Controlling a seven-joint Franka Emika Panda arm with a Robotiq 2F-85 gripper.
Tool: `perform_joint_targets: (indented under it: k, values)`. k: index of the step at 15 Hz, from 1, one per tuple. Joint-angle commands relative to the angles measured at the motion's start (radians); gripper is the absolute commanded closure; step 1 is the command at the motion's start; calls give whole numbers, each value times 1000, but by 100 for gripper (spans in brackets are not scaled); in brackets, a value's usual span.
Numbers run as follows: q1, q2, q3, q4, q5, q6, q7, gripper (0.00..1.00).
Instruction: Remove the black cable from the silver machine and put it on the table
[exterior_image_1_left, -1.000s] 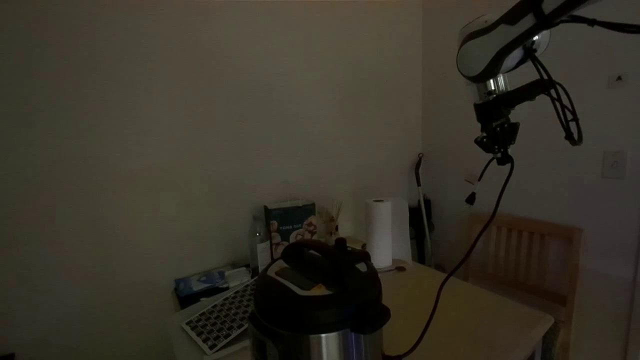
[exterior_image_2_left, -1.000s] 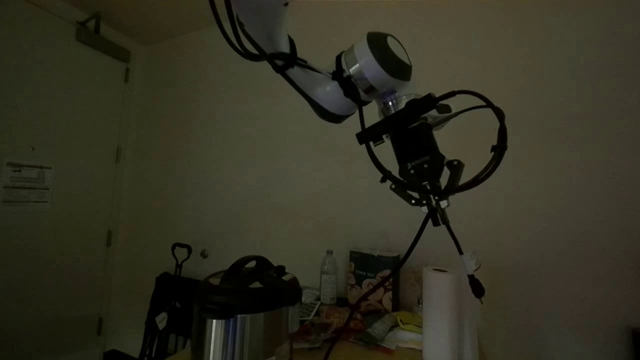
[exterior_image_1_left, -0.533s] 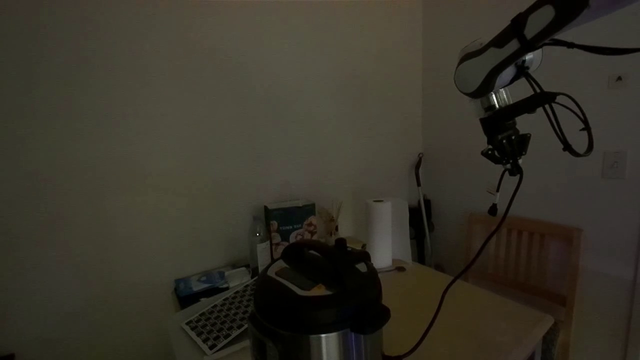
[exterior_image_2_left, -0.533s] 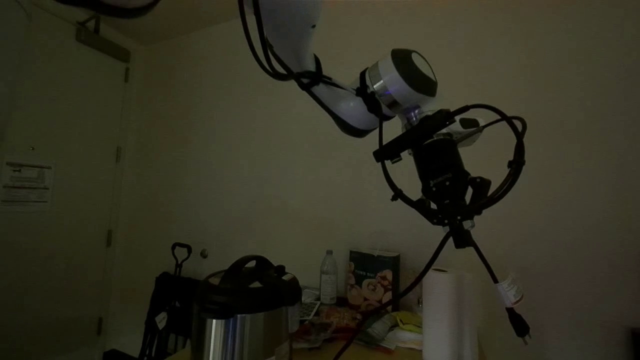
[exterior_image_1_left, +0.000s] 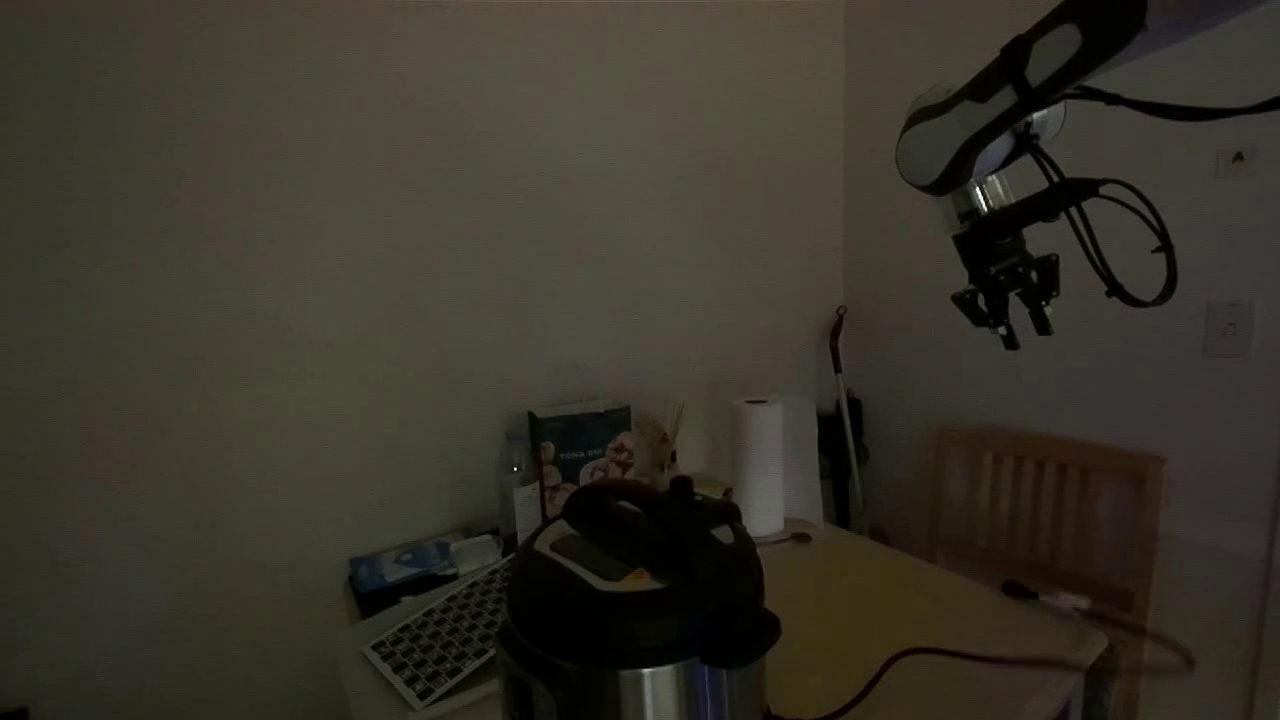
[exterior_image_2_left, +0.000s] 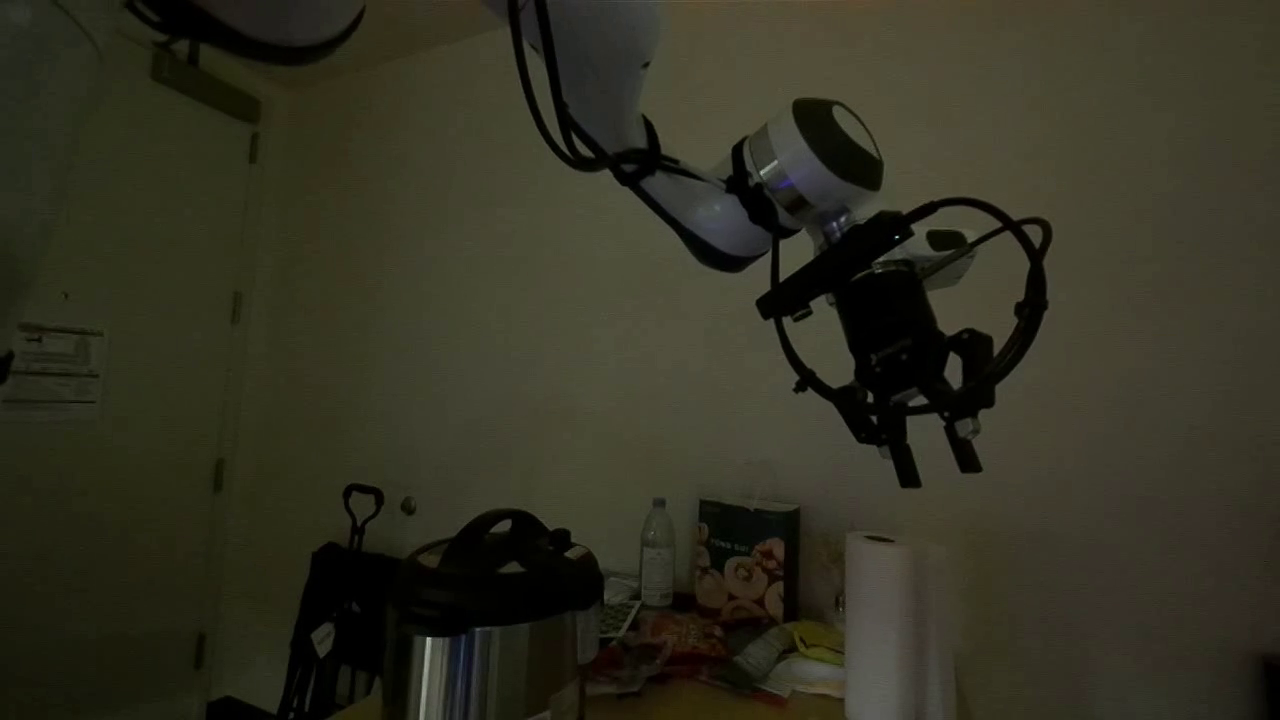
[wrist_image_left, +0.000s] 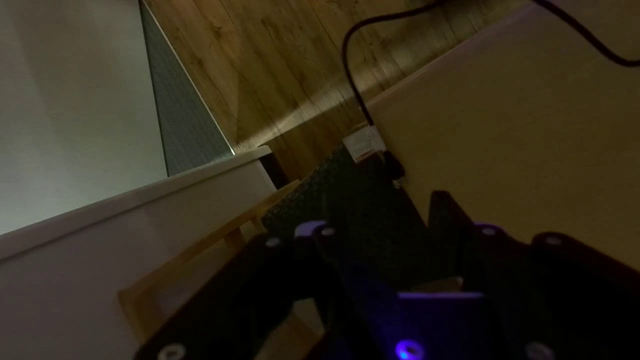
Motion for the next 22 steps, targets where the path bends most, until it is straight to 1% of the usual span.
perform_joint_targets:
  k: [1, 3, 4, 5, 7, 9, 13, 14, 17, 22]
  values:
    - [-7, 19, 4, 42, 5, -32, 15, 19]
    - [-6, 16, 5, 50, 6, -33, 13, 7]
    - [-6, 13, 5, 53, 5, -32, 13, 2]
    - [-5, 10, 5, 56, 4, -30, 14, 1]
    - [1, -19, 11, 53, -4, -13, 1, 0]
    - [15, -73, 26, 36, -24, 17, -14, 0]
    - [46, -181, 65, 12, -51, 37, -36, 0]
    - [32, -107, 55, 66, -28, 9, -8, 0]
    - [45, -161, 72, 58, -30, 9, -10, 0]
    - [45, -163, 70, 40, -32, 11, -11, 0]
